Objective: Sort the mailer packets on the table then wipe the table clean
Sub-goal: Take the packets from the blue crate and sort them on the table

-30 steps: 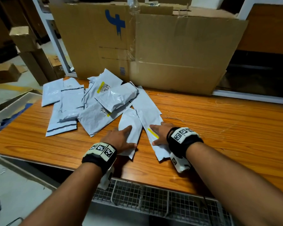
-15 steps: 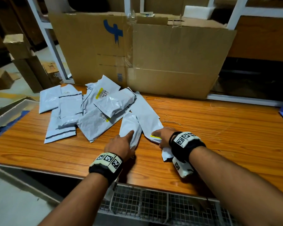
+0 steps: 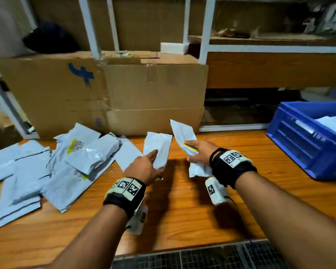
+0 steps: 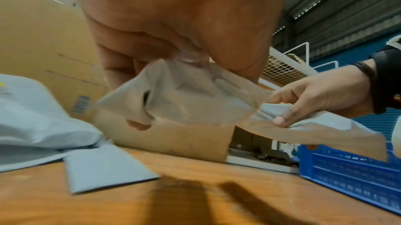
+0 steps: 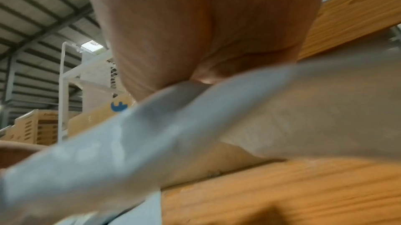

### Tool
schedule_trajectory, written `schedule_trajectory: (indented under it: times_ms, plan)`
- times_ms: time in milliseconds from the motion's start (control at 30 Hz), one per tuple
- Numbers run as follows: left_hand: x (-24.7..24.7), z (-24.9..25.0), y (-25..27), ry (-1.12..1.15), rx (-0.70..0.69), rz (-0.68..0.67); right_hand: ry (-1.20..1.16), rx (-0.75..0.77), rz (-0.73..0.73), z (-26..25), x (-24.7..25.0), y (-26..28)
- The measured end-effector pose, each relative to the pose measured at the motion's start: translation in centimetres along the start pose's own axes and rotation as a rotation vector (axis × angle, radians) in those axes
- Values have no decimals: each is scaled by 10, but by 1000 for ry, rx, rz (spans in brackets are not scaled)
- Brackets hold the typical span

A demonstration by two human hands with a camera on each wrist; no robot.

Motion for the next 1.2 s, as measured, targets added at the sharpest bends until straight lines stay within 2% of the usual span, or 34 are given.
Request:
schedule_trajectory:
  times_ms: [200, 500, 633, 733, 900, 1067, 1200]
  plan:
    - [-17, 125, 7, 63, -152, -21, -73, -71, 176, 74, 63, 60]
    - [-69, 342, 44, 287, -327, -79, -12, -192, 353, 249, 193, 185]
    - [-84, 422, 52, 356, -399, -50, 2, -263, 411, 313, 234, 227]
    - [-105, 487, 57, 362, -468, -79, 17, -331, 457, 364, 260, 253]
    - [-142, 581, 51, 356, -529, -142, 70, -423, 443, 438, 287, 267]
    - [-171, 664, 22, 321, -557, -171, 136, -469, 411, 505, 329, 253]
    - [-187, 720, -7, 266, -557, -177, 219, -535, 320, 558, 363, 237]
Point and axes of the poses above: each hand's wrist, its own y-axis away from the middle knuckle, its own x-axis out of the back of the hand, z = x × y, the point moved 5 cm from there along -y, towards the middle knuckle, and after that the axes turned 11 degrees about x, right-handed, at the moved point
